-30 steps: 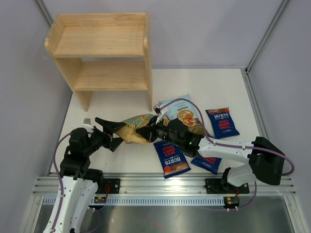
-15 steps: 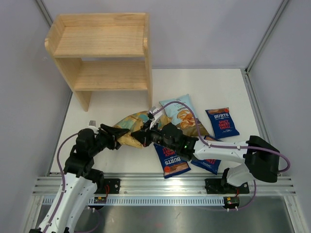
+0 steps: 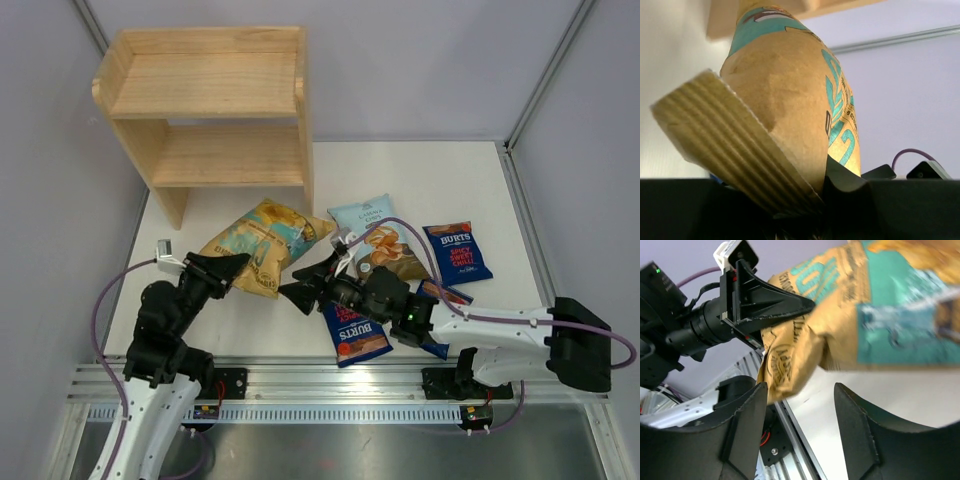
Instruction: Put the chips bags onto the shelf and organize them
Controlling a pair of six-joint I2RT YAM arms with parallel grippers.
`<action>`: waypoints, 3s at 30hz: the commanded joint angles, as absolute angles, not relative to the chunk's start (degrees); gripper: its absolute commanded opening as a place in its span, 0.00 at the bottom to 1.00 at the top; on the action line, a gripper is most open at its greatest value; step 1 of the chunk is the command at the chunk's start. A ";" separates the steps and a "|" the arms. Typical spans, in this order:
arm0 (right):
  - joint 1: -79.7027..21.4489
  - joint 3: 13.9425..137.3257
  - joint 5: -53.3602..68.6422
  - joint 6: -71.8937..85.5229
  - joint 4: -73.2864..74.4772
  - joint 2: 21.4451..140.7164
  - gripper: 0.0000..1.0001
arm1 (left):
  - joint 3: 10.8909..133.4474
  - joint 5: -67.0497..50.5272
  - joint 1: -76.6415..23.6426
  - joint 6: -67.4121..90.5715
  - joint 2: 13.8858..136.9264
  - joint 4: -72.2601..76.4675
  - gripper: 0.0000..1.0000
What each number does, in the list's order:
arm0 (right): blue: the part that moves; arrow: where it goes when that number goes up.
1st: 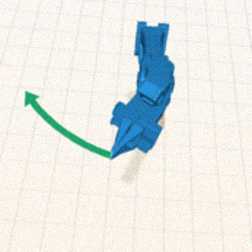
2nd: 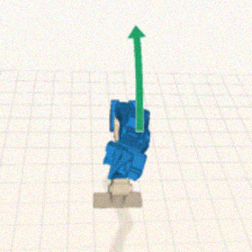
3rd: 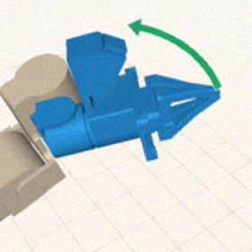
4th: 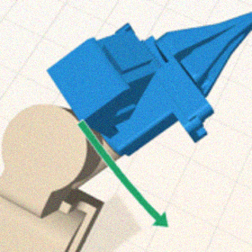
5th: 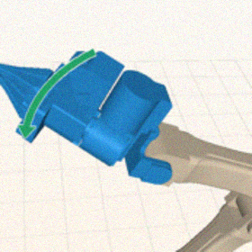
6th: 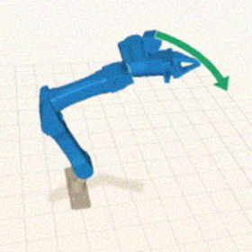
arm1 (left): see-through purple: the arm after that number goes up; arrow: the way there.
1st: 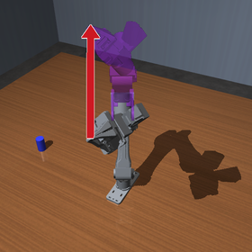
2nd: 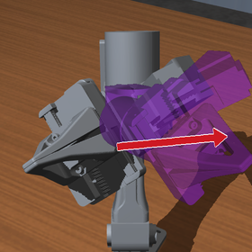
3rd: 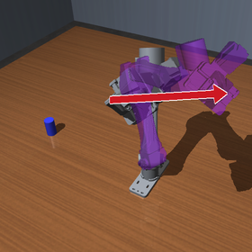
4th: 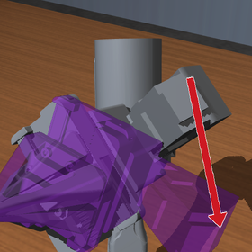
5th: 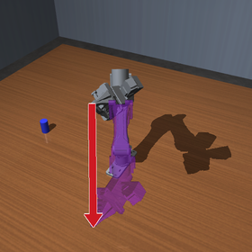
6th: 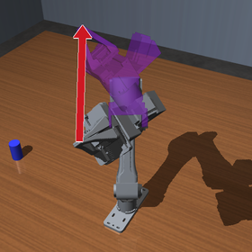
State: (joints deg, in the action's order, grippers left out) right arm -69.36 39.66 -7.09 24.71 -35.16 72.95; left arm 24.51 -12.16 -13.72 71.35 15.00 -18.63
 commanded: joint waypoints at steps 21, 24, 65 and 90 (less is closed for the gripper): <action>-70.14 32.34 -19.51 22.68 -13.89 40.70 0.73 | 31.02 13.70 -13.45 56.17 26.25 17.39 0.08; -70.22 31.99 -19.69 22.50 -12.75 38.94 0.73 | 32.25 16.07 -12.66 55.11 32.92 22.76 0.11; -70.14 29.79 -21.44 25.84 -1.15 25.57 0.72 | 55.63 16.08 5.27 59.15 78.22 11.52 0.41; -46.01 49.83 -12.76 26.20 22.77 58.79 1.00 | 61.00 19.16 5.01 55.99 62.78 -13.15 0.99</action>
State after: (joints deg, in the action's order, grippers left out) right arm -50.89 46.68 -19.68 28.69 25.69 57.78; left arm 57.80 17.21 4.67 57.80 68.29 -7.57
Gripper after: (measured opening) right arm 0.992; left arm 0.988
